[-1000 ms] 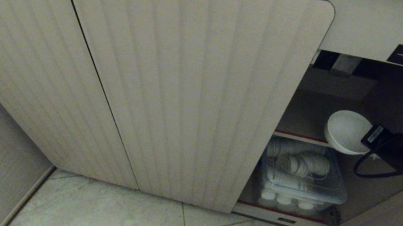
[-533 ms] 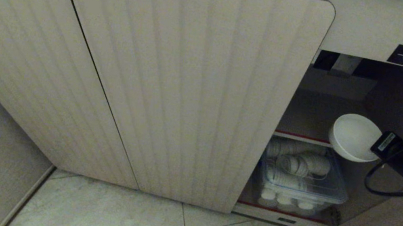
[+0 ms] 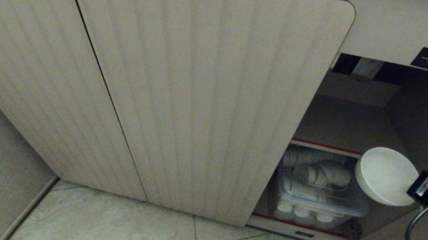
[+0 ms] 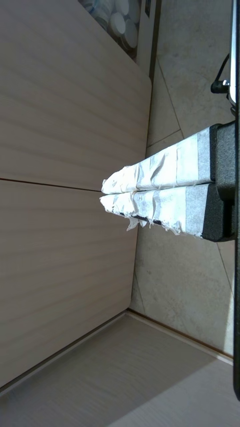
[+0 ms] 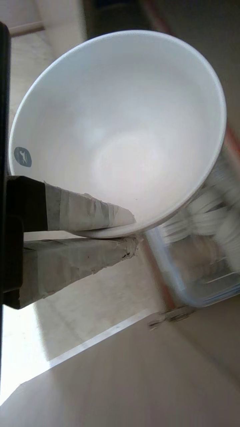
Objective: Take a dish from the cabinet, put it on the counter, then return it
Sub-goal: Place it on the table
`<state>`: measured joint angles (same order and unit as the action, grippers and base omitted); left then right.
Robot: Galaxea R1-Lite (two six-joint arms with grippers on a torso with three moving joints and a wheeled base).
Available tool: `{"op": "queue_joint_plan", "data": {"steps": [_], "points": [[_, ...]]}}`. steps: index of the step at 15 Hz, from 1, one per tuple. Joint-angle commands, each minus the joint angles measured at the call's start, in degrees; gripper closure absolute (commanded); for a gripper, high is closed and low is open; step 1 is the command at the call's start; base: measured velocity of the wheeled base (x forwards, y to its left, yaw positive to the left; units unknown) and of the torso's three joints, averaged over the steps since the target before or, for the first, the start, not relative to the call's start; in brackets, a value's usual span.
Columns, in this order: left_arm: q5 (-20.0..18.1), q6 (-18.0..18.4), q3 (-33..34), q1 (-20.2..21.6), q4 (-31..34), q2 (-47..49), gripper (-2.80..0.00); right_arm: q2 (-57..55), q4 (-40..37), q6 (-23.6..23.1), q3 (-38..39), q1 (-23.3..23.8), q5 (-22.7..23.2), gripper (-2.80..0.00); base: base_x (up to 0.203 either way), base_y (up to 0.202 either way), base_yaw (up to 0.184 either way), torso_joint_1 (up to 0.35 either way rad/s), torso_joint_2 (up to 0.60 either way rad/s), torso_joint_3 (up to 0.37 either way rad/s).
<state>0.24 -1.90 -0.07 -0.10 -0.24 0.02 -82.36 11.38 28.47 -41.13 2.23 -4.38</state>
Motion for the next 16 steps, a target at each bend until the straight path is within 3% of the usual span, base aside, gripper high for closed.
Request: {"op": "queue_joint_plan", "data": {"steps": [1,8,13,16], "points": [[0.0,0.0,0.0,0.0,0.0,0.0,0.0,4.9,0.0,0.2,4.2,0.0,0.3,0.0,0.0,0.0,0.0,0.0,0.0,0.0],[0.0,0.0,0.0,0.0,0.0,0.0,0.0,11.0,0.1,-0.1,9.9,0.0,0.5,0.0,0.0,0.0,0.0,0.0,0.0,0.0],[0.0,0.0,0.1,0.0,0.0,0.0,0.0,16.0,0.1,-5.9,14.9,-0.1,0.6,0.0,0.0,0.0,0.0,0.0,0.0,0.0],[0.0,0.0,0.1,0.0,0.0,0.0,0.0,17.3,-0.3,-6.5,15.7,-0.3,2.1,0.0,0.0,0.0,0.0,0.0,0.0,0.0]]}}
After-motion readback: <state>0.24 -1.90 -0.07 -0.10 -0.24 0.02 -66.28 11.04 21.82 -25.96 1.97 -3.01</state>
